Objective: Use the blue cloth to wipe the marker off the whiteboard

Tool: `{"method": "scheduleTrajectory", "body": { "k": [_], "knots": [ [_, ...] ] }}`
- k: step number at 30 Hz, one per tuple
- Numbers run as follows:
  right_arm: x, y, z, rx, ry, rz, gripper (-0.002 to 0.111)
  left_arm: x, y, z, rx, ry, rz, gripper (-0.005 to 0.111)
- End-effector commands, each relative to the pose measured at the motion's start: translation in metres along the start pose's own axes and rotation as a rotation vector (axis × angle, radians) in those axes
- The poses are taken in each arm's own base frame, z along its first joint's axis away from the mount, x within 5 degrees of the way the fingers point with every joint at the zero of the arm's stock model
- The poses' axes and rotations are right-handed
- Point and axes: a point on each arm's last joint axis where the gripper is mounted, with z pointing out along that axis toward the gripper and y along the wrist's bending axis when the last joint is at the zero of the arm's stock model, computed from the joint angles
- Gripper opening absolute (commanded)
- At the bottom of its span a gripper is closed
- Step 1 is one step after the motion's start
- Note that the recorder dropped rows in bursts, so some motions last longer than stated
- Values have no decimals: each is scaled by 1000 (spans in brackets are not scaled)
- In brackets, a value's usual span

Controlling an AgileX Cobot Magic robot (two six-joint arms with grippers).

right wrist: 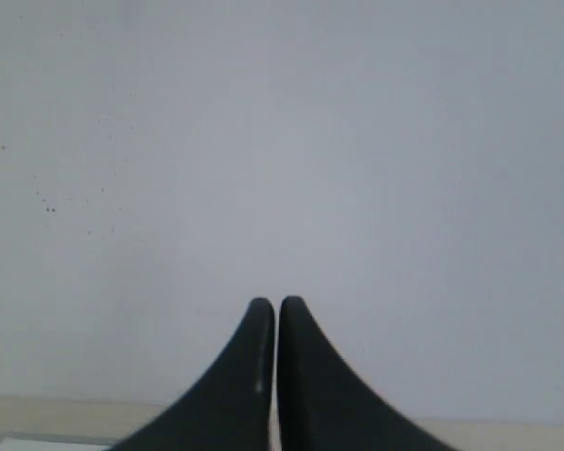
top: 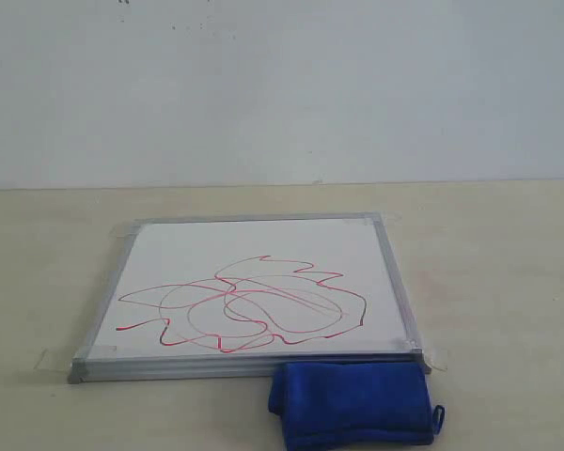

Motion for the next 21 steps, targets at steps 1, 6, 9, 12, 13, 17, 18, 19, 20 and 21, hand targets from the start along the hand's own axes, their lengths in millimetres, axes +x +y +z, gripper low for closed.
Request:
{"method": "scheduleTrajectory", "body": {
  "k": [1, 6, 9, 12, 13, 17, 18, 19, 20, 21],
  "knots": [
    [-20, -3, 11, 55, 136, -18, 1, 1, -1, 0, 10, -4, -5, 4],
    [-29, -2, 23, 57, 165, -16, 1, 1, -1, 0, 10, -4, -5, 4],
    [-33, -1, 24, 45, 127, -14, 1, 1, -1, 0, 10, -4, -5, 4],
    [-37, 0, 24, 33, 89, -5, 1, 1, -1, 0, 10, -4, -5, 4],
    [-37, 0, 24, 32, 85, -5, 1, 1, -1, 0, 10, -4, -5, 4],
    [-37, 0, 24, 34, 89, 8, 1, 1, -1, 0, 10, -4, -5, 4],
    [-36, 0, 24, 37, 95, 27, 1, 1, -1, 0, 10, -4, -5, 4],
    [-36, 0, 24, 38, 94, 45, 1, 1, -1, 0, 10, -4, -5, 4],
    [-36, 0, 24, 40, 99, 56, 1, 1, -1, 0, 10, -4, -5, 4],
    [-35, -1, 24, 42, 106, 63, 1, 1, -1, 0, 10, -4, -5, 4]
  ]
}}
